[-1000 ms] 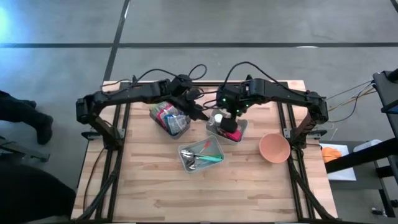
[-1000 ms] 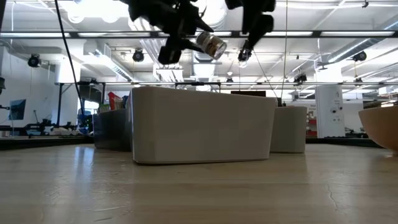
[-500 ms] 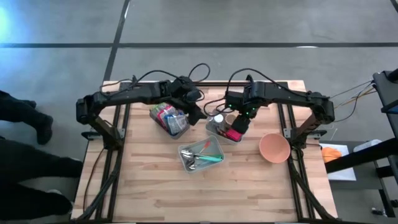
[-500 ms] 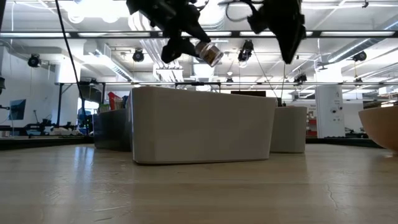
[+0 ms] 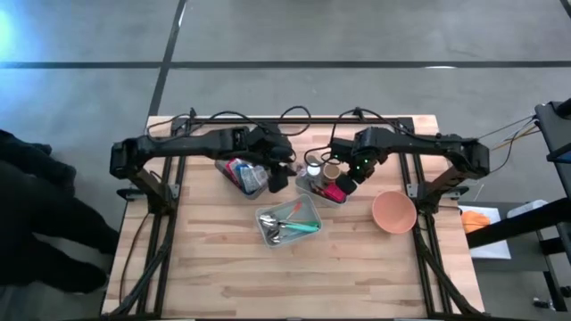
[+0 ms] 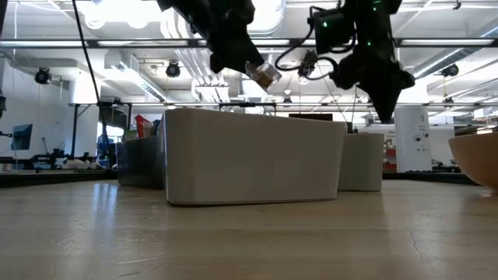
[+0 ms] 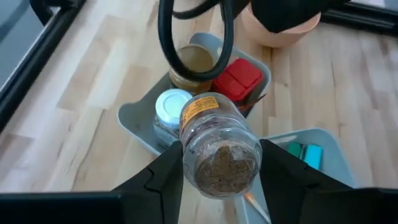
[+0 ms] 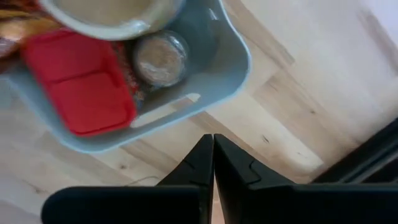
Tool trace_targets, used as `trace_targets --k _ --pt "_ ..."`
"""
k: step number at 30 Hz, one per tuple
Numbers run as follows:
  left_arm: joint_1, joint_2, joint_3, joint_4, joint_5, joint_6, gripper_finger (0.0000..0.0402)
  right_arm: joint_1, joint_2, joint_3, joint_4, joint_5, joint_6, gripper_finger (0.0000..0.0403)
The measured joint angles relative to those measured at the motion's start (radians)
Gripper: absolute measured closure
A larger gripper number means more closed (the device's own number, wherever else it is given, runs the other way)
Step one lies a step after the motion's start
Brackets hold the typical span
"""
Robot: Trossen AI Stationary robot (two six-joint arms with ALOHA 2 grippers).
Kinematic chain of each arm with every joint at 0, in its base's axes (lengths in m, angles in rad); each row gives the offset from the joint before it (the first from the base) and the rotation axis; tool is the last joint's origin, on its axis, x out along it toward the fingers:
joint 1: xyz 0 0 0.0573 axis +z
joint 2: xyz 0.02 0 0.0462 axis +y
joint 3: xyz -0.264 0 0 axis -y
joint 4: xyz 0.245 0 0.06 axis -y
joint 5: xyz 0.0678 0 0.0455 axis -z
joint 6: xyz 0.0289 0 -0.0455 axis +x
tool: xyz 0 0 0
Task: Pick & Place Food Item
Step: Put the brown seasoning bottle into the top gray bin
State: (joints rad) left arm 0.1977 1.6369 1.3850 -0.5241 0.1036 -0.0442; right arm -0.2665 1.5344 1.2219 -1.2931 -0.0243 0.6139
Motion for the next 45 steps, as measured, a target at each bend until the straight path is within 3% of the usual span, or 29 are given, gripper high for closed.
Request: trace_targets --k 10,20,36,45 --pt "-0.04 0.104 0.001 -0.012 0.0 0.053 0.0241 -0.017 -0.012 -0.131 0.13 -0.008 0.061 0.0394" --pt "-0.04 0.114 0.001 -0.01 -0.047 0.116 0.0241 -0.039 -0.013 -0.207 0.243 -0.011 0.085 0.0394" --pt "-0.011 0.15 0.003 -0.095 -0.065 0.232 0.0241 -0.101 -0.009 -0.216 0.486 -0.004 -0.138 0.0395" --pt "-0.006 0.15 0.002 -0.132 -0.07 0.288 0.0241 -0.138 0.0 -0.228 0.59 -0.124 -0.218 0.0395"
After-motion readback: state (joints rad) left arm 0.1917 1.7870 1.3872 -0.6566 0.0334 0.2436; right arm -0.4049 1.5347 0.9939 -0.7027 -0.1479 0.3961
